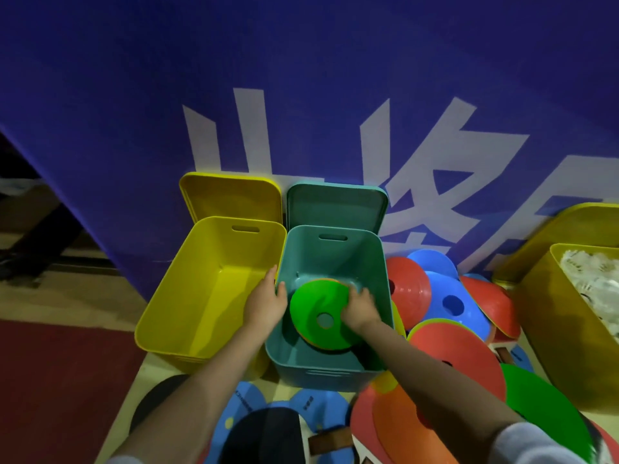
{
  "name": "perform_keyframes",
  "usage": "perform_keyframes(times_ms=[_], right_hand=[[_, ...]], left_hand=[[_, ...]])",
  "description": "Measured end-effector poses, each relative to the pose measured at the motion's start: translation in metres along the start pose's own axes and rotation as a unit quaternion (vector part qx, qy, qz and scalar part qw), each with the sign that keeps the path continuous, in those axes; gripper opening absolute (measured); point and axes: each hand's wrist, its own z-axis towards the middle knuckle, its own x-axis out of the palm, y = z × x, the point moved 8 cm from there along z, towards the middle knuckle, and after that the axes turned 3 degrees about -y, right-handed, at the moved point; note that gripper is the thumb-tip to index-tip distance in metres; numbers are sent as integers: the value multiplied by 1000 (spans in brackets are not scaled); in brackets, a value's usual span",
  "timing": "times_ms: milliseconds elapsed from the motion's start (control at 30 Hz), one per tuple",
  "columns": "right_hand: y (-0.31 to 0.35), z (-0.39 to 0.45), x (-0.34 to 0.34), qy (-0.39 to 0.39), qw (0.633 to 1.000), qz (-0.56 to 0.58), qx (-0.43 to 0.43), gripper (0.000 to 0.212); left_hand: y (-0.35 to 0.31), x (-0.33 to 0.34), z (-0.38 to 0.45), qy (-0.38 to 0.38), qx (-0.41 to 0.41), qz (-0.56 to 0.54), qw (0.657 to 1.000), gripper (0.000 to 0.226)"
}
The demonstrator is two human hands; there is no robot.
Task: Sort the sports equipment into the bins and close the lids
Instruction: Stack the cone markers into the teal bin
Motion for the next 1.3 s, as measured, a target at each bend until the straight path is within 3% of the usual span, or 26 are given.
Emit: perform_keyframes(times_ms=[67, 133, 233, 433, 533, 667, 733, 900, 1067, 1167, 1300], right_hand=[[14, -13, -27, -42, 994, 69, -78, 58], [18, -34, -63, -93, 974, 139, -154, 51], [-18, -64, -114, -187, 941, 210, -188, 41], [-190, -87, -149, -273, 942, 189, 43, 35], [-254, -97, -130, -234, 954, 130, 133, 37], [-300, -100, -93, -150, 970, 87, 169, 55], [-309, -97, -84, -122, 974, 83, 173, 56], [-307, -95, -88, -156, 973, 117, 122, 40], [-311, -90, -99, -170, 976, 126, 56, 40], [-324, -90, -113, -176, 977, 119, 23, 41], [-342, -93, -140, -203, 969, 141, -3, 31]], left_hand=[[-12, -6, -3, -26, 72, 74, 994, 51], [-34, -6, -13, -52, 194, 160, 966, 50], [-68, 7, -43, -39, 289, 133, 947, 45], [-156, 60, -102, 50, 333, -18, 941, 41], [-187, 85, -132, 63, 363, -61, 928, 35], [-208, 122, -172, 68, 412, -51, 907, 43], [-203, 136, -174, 41, 377, -5, 925, 53], [-189, 166, -156, 39, 153, 8, 987, 73], [-166, 180, -144, 9, 4, 19, 1000, 75], [-163, 185, -138, 0, -23, -8, 1000, 65], [-182, 189, -141, -26, 74, 2, 997, 39]])
